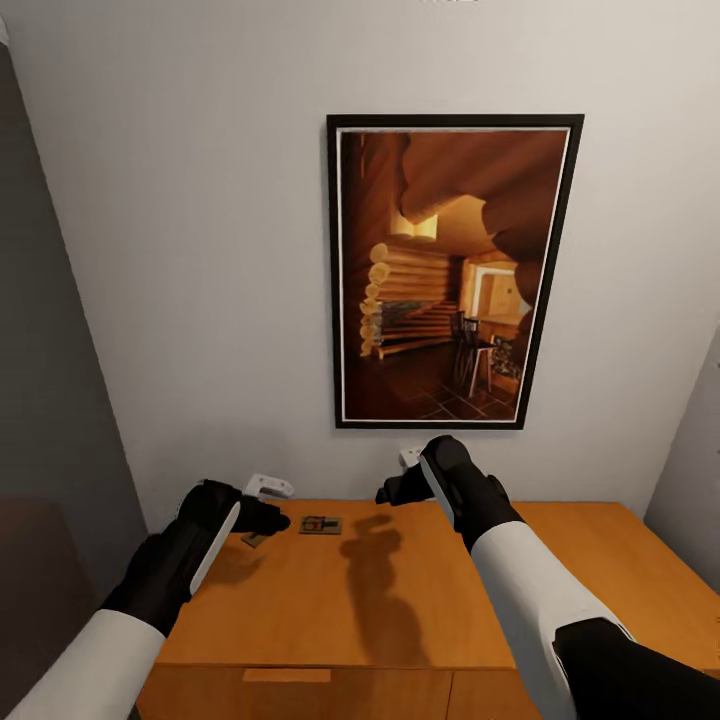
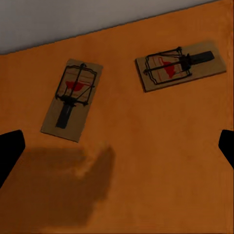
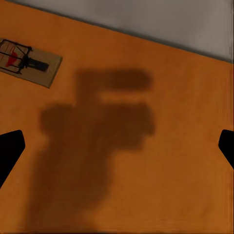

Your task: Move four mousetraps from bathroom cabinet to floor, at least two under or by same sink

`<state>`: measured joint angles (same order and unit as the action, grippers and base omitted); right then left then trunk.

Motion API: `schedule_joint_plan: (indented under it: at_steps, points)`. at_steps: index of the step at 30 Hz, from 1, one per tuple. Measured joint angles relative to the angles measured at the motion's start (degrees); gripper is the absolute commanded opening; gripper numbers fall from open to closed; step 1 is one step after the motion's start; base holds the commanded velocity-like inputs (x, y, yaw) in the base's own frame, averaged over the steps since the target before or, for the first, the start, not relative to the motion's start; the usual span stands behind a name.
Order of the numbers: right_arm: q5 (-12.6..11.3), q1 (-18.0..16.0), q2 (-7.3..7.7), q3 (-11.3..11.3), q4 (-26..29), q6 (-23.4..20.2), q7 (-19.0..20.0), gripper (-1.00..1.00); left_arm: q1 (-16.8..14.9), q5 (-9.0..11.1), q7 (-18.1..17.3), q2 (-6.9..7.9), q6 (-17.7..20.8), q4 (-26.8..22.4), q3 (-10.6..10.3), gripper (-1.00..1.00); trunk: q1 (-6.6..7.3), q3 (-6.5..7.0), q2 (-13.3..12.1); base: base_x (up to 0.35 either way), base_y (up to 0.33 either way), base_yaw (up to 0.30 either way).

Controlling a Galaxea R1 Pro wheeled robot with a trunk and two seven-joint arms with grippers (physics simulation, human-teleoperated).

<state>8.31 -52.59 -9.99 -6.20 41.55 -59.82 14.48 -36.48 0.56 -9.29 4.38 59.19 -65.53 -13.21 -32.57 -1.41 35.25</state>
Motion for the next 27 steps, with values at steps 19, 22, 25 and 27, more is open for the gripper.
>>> schedule_joint_plan:
  at_steps: [19, 22, 25, 27]
  points:
    - [0.02, 0.0, -0.01, 0.08, -0.1, 0.01, -0.04, 1.0, -0.02, -0.52, -3.22, 0.75, -0.18, -0.37, -1.52, 1.0, 0.0, 0.17, 0.0, 0.0, 0.0, -0.074]
    - [0.03, 0.0, 0.0, 0.08, -0.1, 0.01, -0.03, 1.0, -0.02, -0.58, -3.26, 0.95, -0.2, -0.45, -1.53, 1.0, 0.0, 0.18, 0.0, 0.0, 0.043, -0.005]
    - [0.04, 0.0, 0.0, 0.07, -0.1, 0.02, -0.02, 1.0, -0.03, -0.6, -3.28, 1.11, -0.19, -0.56, -1.5, 1.0, 0.0, 0.18, -0.01, 0.0, 0.16, -0.003]
    - [0.04, 0.0, 0.01, 0.07, -0.1, 0.02, -0.02, 1.0, -0.03, -0.61, -3.28, 1.18, -0.2, -0.61, -1.45, 1.0, 0.0, 0.18, -0.01, 0.0, 0.232, -0.002]
